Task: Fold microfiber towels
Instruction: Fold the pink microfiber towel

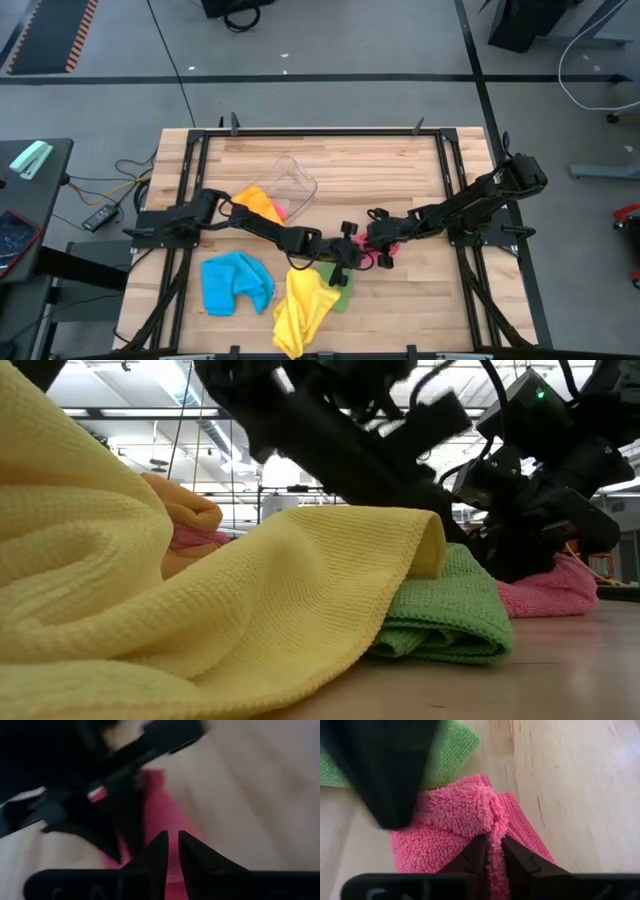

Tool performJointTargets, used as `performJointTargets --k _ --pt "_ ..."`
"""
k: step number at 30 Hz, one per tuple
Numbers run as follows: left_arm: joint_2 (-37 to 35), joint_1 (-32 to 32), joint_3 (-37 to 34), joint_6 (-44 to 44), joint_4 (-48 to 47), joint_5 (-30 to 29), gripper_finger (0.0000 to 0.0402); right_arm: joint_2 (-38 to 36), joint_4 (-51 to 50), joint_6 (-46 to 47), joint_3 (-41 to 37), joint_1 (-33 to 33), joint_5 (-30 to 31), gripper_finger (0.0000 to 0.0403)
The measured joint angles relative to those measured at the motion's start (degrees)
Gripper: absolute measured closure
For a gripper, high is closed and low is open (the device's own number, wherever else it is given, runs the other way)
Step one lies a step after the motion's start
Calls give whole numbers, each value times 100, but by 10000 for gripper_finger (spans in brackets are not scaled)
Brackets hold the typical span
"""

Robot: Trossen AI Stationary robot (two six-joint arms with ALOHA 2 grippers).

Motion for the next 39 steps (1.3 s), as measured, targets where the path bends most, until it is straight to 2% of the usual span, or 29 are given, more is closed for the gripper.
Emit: performJointTargets --k 3,6,15,19,24,28,31,34,39 --pt "38 95 9 66 100 -73 336 0 3 33 0 0 -2 337" --pt "51 161 15 -171 -265 -73 331 0 0 42 -3 2 0 336" --pt "60 61 15 -456 -921 -95 347 -66 -16 59 -6 2 -28 336" --pt "60 66 15 -526 -948 -71 350 -532 -430 18 -27 2 -35 335" --pt "60 72 17 -512 -1018 -75 347 -1249 -1477 28 -27 2 171 335" --pt "57 72 17 -526 -1029 -73 343 -1862 -1731 28 -27 38 158 335" --pt "57 72 17 -528 -1035 -73 345 -2260 -1645 -6 -25 215 142 335" --pt "57 72 17 -530 -1037 -73 350 -2357 -1237 -13 -20 479 140 335" --pt "55 83 17 -533 -1037 -73 347 -1820 -758 17 -14 914 468 335"
